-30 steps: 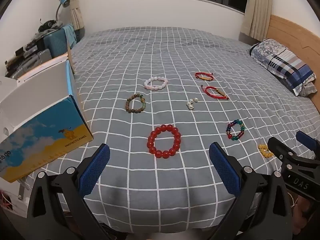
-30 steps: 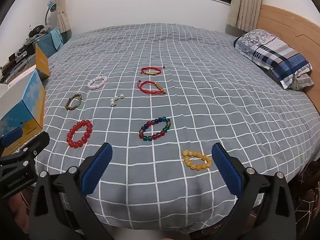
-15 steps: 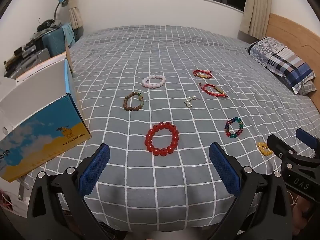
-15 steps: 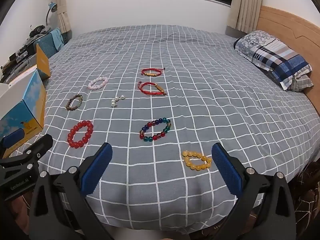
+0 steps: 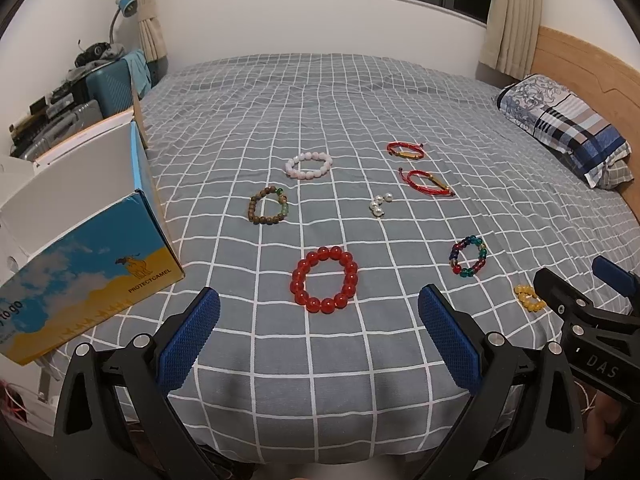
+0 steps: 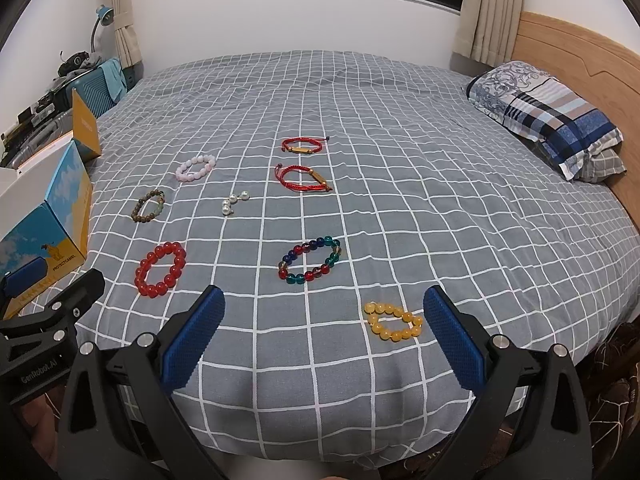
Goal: Organize jewelry
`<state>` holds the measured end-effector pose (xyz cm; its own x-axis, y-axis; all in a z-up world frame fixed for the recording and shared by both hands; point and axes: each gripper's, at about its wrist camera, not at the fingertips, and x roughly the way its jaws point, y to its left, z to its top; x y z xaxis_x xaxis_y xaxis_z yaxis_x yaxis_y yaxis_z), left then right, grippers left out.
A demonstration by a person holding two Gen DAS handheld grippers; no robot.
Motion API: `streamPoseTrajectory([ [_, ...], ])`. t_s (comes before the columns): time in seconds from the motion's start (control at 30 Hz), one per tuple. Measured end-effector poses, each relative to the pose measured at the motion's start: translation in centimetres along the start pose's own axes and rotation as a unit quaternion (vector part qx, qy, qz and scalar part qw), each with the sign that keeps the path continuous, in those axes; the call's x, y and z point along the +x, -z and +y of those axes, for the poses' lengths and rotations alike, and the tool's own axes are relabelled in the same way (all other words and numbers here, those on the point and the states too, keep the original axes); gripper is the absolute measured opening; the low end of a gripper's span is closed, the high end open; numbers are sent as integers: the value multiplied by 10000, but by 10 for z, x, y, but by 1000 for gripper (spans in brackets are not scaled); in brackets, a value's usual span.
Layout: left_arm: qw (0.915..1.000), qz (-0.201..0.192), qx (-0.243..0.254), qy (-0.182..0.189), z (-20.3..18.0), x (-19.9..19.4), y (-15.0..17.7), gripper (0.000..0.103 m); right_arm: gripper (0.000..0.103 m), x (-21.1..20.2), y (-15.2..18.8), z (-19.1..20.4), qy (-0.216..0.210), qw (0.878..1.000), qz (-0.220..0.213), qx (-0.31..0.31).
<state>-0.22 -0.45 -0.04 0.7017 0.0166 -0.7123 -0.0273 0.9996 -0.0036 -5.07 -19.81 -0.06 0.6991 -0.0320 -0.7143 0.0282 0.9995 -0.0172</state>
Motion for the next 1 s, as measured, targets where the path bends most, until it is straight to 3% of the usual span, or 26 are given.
streamPoseTrajectory([
  [1.0, 10000, 5, 9, -1, -2, -1, -1, 97, 96, 0, -1, 0, -3, 10000, -2, 7],
])
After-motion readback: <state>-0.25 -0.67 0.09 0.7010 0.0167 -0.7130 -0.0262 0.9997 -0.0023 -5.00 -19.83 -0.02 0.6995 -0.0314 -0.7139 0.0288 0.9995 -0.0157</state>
